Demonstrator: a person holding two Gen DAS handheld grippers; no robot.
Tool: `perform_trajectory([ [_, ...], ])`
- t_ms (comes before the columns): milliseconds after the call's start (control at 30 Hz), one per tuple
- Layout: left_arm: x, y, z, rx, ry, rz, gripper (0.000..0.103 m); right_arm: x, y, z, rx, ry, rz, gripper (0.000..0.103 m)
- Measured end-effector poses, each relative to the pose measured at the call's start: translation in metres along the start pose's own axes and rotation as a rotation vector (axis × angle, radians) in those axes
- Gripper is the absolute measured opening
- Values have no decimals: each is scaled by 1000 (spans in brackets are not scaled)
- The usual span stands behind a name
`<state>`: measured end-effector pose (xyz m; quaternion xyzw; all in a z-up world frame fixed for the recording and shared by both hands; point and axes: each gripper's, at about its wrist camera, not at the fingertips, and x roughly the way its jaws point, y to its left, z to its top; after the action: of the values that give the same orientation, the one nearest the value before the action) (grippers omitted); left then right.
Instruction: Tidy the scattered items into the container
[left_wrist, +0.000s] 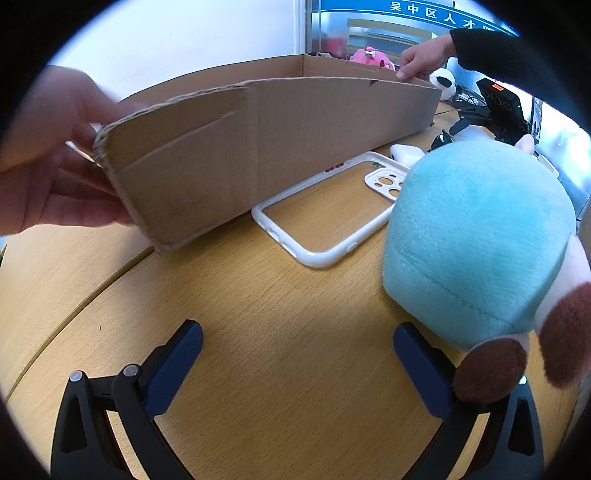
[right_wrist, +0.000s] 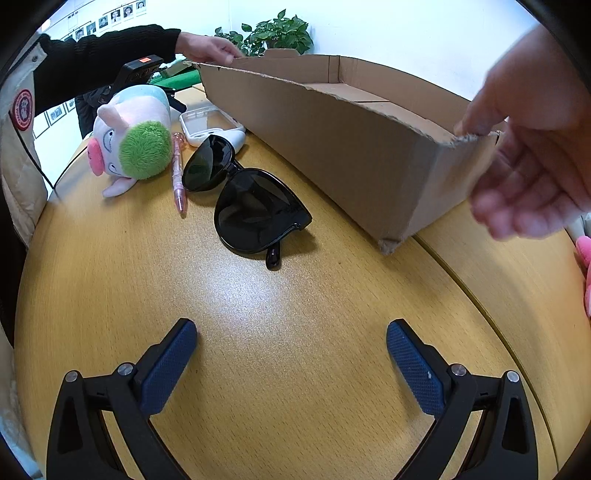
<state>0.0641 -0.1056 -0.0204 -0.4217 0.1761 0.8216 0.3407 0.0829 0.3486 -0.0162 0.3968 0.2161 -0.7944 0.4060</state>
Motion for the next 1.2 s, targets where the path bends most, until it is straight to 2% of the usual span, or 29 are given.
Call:
perform_trajectory([
  [1033,-1,-1,1,0,0,0,103,0,1,-1,1,0,-2,103],
  [1200,-2,0,2,-3,1,3,103,8,6,9,87,2,-67,103],
])
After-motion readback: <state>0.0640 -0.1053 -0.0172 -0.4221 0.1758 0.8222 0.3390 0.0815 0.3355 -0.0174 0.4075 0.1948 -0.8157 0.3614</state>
